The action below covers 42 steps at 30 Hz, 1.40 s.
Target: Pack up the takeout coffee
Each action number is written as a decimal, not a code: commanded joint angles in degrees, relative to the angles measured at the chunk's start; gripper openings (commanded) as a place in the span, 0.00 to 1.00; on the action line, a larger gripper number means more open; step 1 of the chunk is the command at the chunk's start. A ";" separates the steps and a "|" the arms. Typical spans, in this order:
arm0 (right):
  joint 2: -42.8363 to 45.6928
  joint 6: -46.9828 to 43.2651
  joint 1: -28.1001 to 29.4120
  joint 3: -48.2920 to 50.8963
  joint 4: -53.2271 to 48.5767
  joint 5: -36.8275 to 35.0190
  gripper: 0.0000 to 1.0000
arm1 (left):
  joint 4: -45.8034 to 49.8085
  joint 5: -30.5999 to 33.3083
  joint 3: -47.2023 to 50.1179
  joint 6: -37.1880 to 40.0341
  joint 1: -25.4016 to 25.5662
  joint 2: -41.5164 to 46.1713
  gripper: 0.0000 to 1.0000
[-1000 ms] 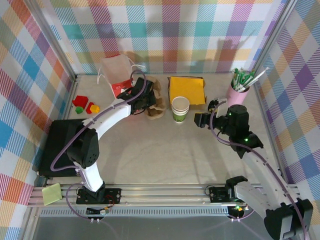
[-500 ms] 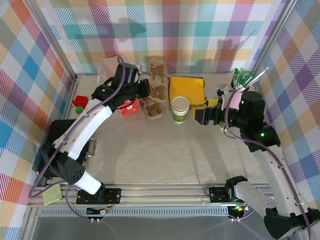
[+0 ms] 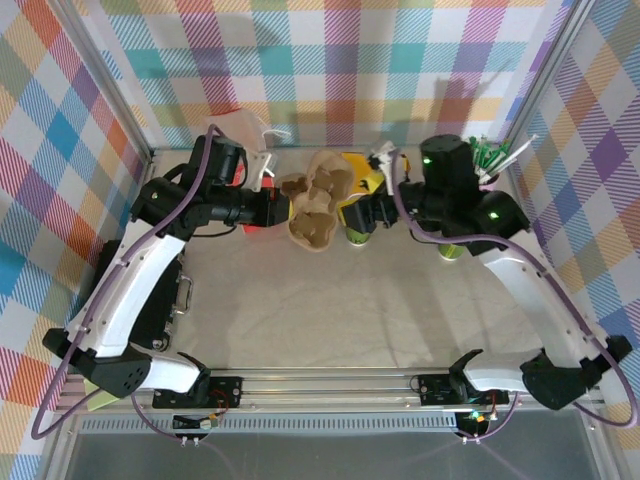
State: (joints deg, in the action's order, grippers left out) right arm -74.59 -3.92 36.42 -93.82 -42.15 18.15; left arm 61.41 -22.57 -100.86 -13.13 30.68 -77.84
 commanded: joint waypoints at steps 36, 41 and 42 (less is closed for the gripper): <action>-11.64 -9.05 7.39 -1.90 -6.35 -7.46 0.66 | 1.44 -8.59 4.88 3.19 0.35 2.56 0.00; -11.32 -8.30 7.42 -1.00 -4.66 -6.90 0.69 | 0.83 -8.77 5.48 2.67 0.35 2.33 0.00; -11.33 -8.33 7.42 -0.80 -4.46 -6.77 0.69 | 0.76 -8.81 5.59 2.63 0.35 2.34 0.00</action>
State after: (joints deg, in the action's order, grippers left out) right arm -87.48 -12.67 43.55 -95.35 -48.38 9.89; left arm 62.87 -29.61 -96.03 -10.46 30.68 -74.96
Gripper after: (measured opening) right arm 0.693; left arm 0.049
